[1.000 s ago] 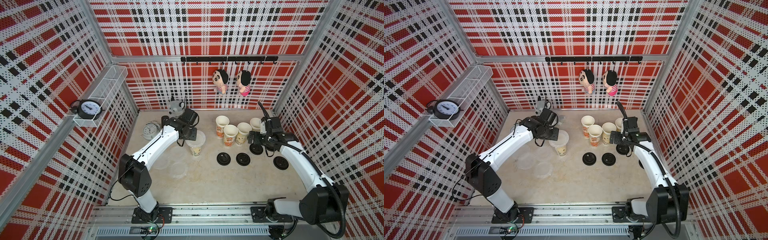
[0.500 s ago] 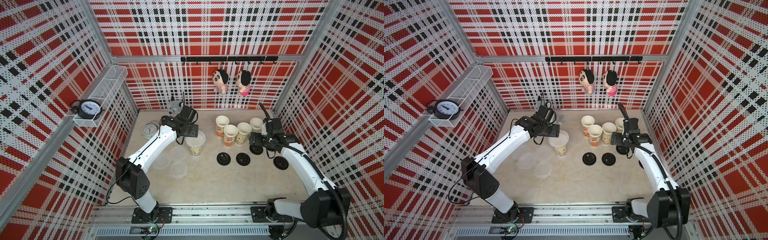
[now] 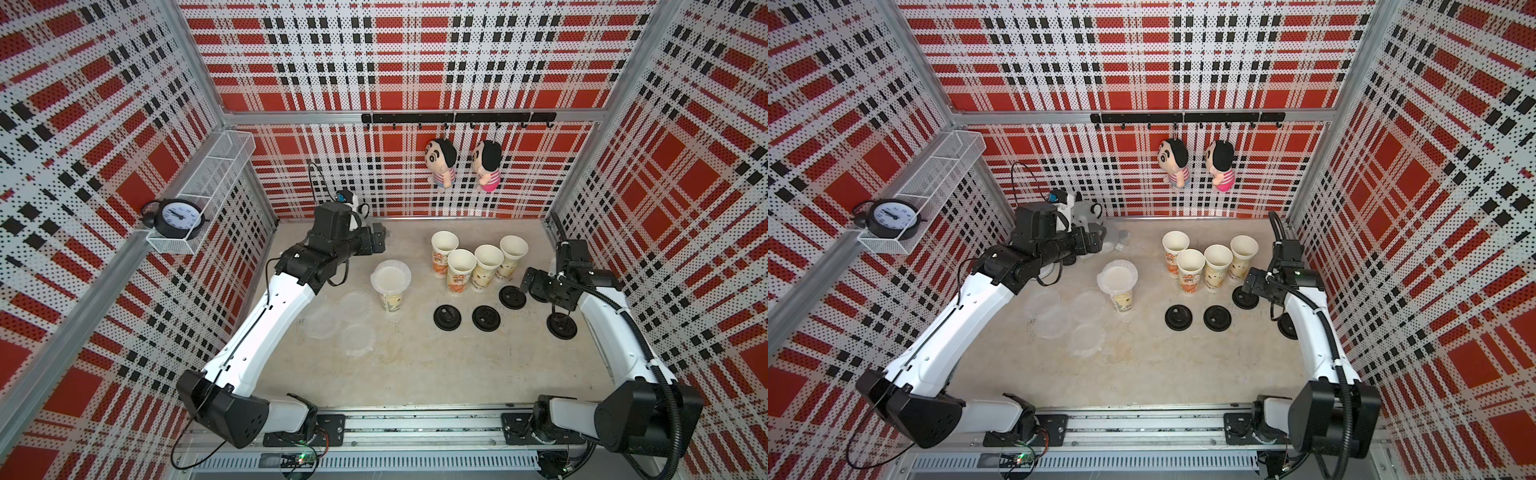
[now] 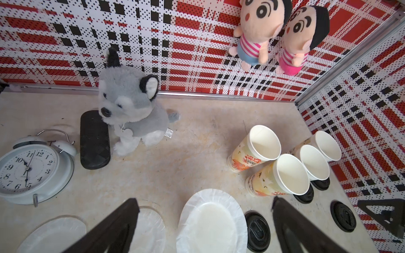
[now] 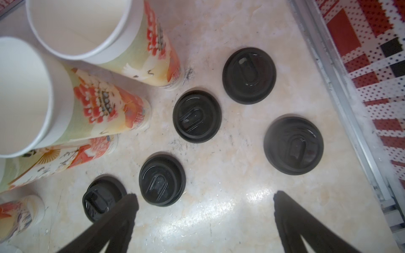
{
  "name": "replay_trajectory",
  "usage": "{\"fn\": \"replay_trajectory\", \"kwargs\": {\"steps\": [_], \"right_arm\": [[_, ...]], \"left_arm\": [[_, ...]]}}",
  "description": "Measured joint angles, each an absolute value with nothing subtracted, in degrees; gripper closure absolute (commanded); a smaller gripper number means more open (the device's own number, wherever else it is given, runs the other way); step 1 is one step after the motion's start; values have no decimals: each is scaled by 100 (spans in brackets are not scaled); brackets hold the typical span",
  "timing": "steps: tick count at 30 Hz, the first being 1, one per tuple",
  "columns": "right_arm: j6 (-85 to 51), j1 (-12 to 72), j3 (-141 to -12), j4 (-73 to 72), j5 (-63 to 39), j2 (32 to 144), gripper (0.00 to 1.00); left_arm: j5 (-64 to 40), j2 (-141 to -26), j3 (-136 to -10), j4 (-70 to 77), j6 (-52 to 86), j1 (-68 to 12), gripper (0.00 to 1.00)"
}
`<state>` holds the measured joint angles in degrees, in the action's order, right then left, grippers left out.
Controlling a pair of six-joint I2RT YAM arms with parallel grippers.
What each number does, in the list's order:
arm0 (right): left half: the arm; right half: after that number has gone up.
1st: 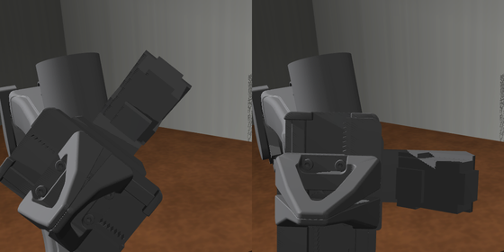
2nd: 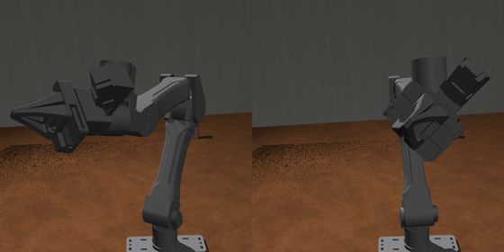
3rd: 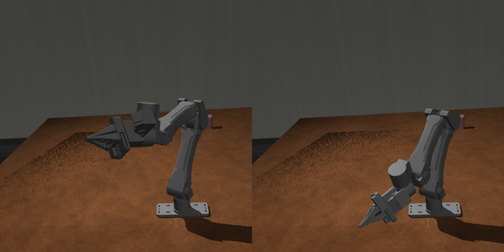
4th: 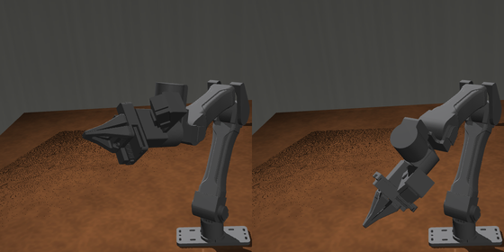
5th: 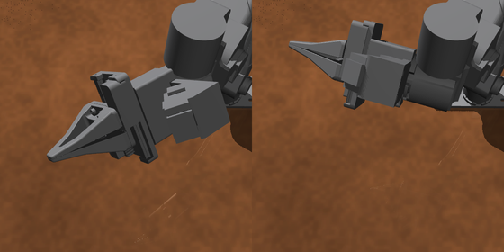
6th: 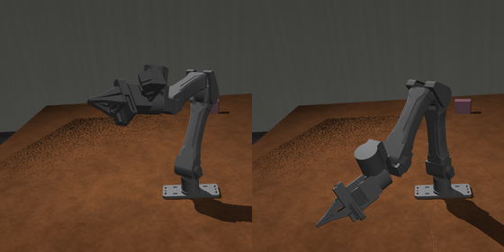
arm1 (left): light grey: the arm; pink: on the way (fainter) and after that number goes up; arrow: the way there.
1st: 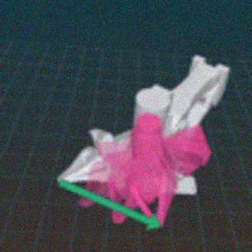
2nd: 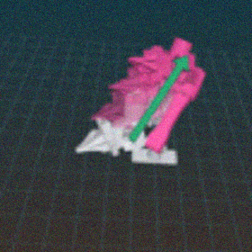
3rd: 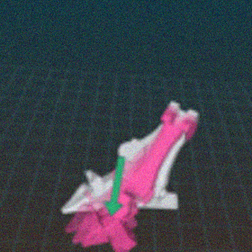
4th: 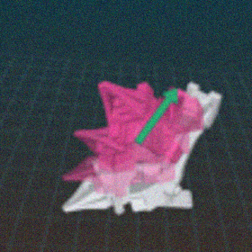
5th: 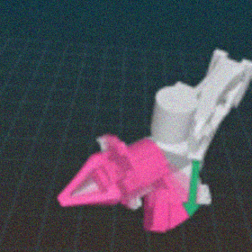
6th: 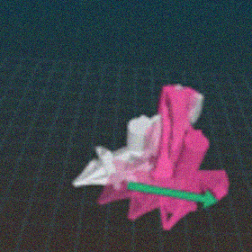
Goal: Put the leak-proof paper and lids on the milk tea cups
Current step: Place the leak-proof paper at the cup, then pick up the cup lid from the center of the board.
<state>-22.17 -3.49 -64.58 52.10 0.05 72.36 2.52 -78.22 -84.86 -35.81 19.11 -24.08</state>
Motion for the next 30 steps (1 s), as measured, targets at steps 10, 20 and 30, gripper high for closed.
{"fn": "replay_trajectory", "kwargs": {"steps": [10, 20, 30], "right_arm": [[-2563, 1970, -6259, 5533, 189, 7017, 0], [-3242, 3828, -6263, 5282, 408, 8364, 0], [-3306, 3922, -6263, 4366, 502, 9209, 0]], "left_arm": [[43, -7784, -7975, -3328, 1907, -2147, 2], [54, -7634, -7778, -3240, 1909, -2128, 2], [150, -7546, -7697, -3256, 1914, -2097, 2]]}}
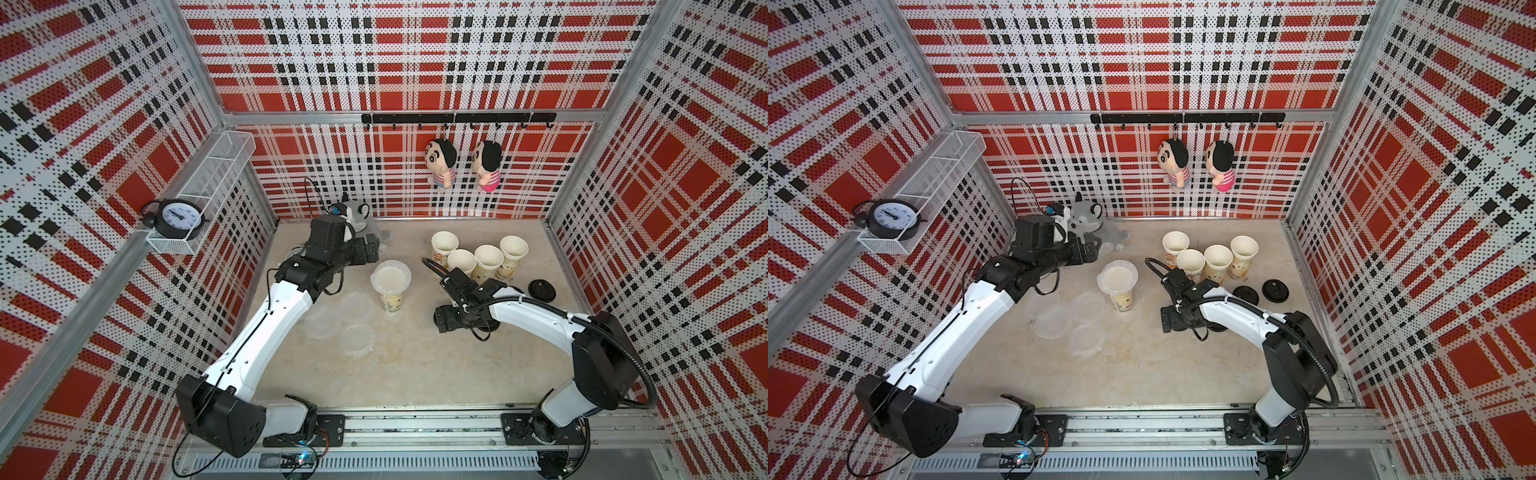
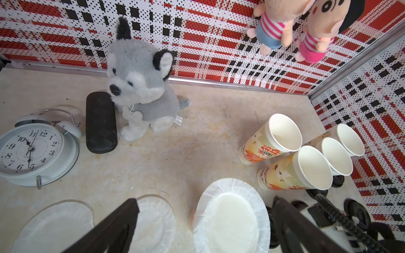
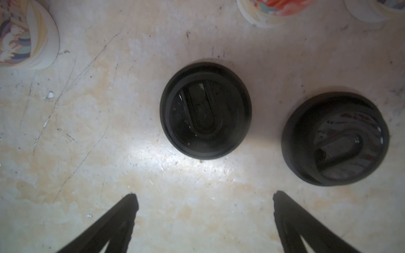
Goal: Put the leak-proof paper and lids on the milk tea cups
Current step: Pick up the cup lid from the center of the board.
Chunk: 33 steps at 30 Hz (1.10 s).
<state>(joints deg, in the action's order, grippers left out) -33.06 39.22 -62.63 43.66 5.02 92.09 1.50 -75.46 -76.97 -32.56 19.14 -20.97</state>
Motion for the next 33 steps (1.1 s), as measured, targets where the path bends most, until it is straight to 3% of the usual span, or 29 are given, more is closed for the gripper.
{"fn": "replay_trajectory", "kwargs": {"steps": [33], "right_arm": [[-3542, 3922, -6488, 3470, 974, 10278, 14]], "left_arm": [[285, -7452, -7697, -3481, 1905, -1990, 2]]}}
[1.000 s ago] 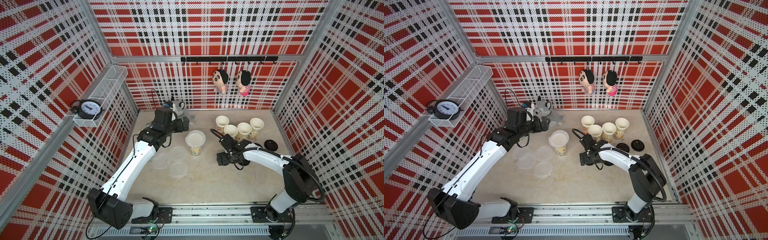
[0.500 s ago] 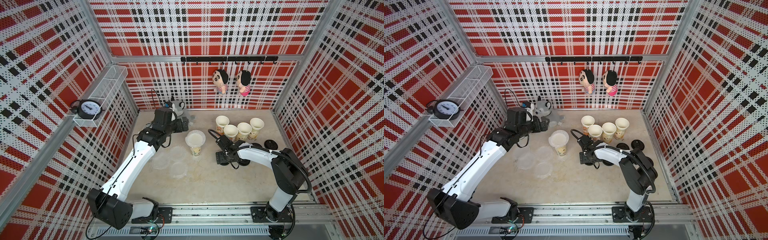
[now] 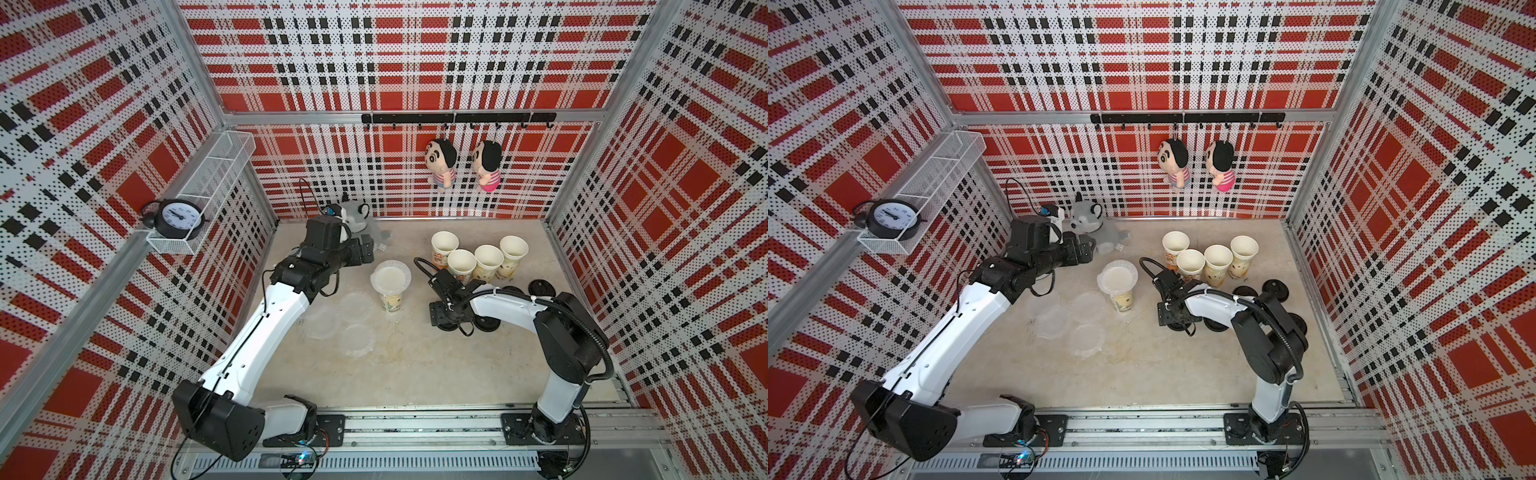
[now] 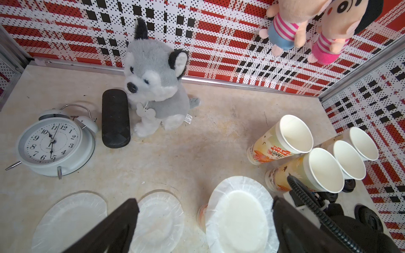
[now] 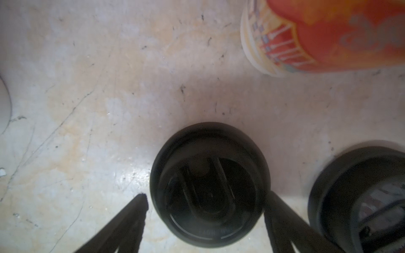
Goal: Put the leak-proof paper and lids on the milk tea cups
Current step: Pick up the cup lid from the center of the board.
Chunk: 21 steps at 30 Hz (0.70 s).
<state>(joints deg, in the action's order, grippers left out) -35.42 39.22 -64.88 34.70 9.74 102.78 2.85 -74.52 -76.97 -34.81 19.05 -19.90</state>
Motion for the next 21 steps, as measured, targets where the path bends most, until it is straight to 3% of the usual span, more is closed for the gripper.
{"fn": "replay_trajectory", "kwargs": {"steps": [21], "right_arm": [[-3579, 3922, -6499, 3435, 1052, 10403, 24]], "left_arm": [[283, -7430, -7609, -3522, 1879, -1905, 2]]}}
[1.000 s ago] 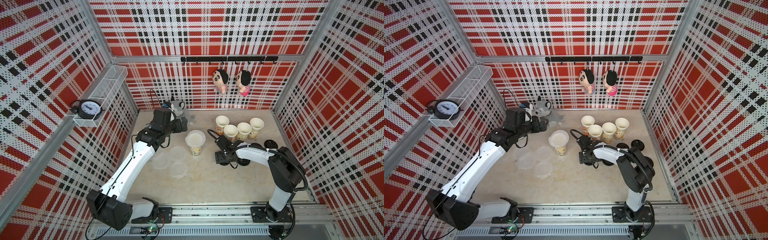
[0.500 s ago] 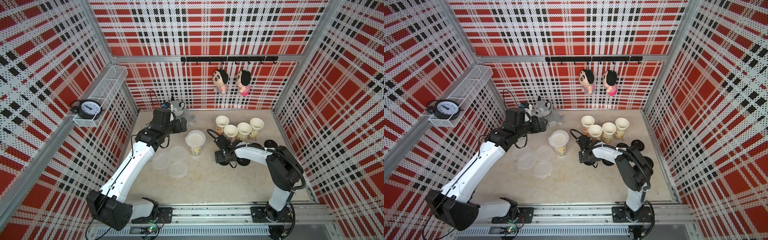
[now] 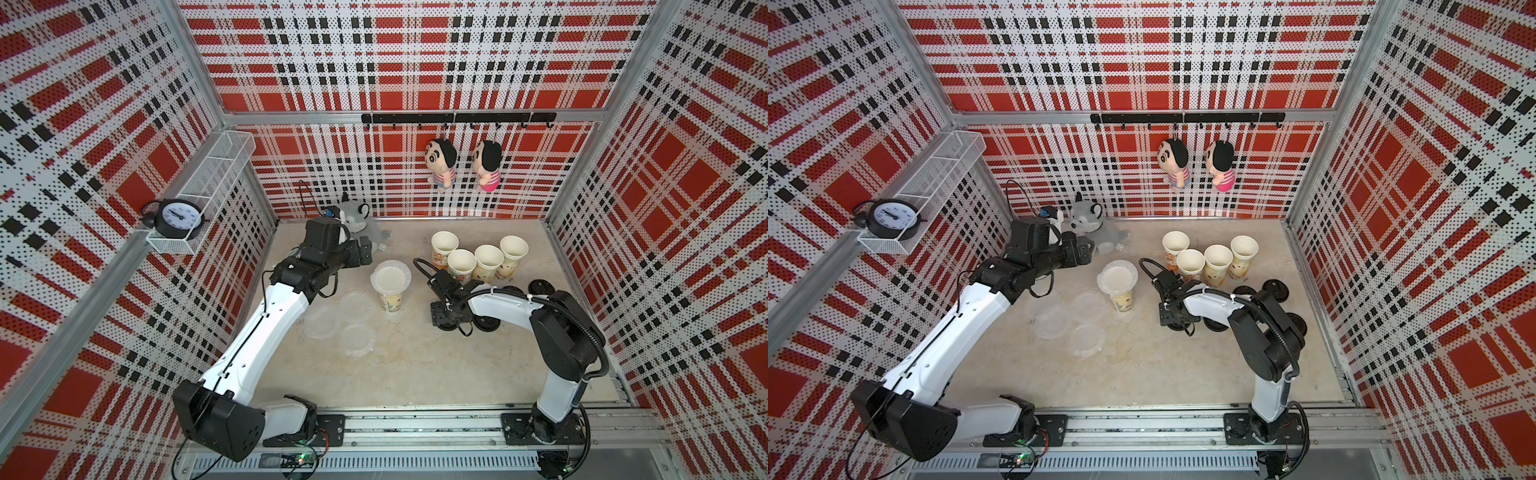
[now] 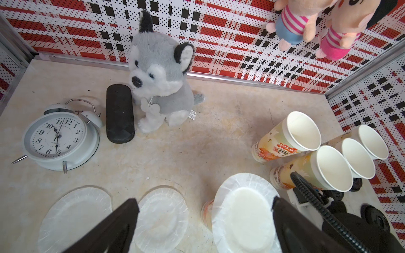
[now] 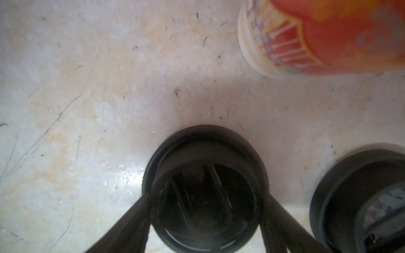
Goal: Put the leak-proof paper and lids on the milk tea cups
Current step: Pick up the cup lid from the center of the board.
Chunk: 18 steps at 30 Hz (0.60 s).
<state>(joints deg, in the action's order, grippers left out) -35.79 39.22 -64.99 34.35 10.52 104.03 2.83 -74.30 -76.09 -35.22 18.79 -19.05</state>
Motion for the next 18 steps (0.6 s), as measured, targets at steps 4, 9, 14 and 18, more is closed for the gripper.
{"fn": "replay_trajectory", "kwargs": {"steps": [4, 9, 14, 18], "right_arm": [[-3592, 3922, -6499, 3461, 1052, 10381, 24], [-3594, 3962, -6486, 3752, 1059, 10064, 25], [-3586, 4156, -6519, 4241, 1151, 9338, 25], [-3520, 4313, -6941, 4797, 1168, 8936, 26]], "left_arm": [[283, -7402, -7609, -3522, 1874, -1861, 2], [281, -7369, -7577, -3520, 1865, -1798, 2], [279, -7367, -7511, -3522, 1857, -1697, 2], [244, -7365, -7485, -3520, 1855, -1584, 2]]}}
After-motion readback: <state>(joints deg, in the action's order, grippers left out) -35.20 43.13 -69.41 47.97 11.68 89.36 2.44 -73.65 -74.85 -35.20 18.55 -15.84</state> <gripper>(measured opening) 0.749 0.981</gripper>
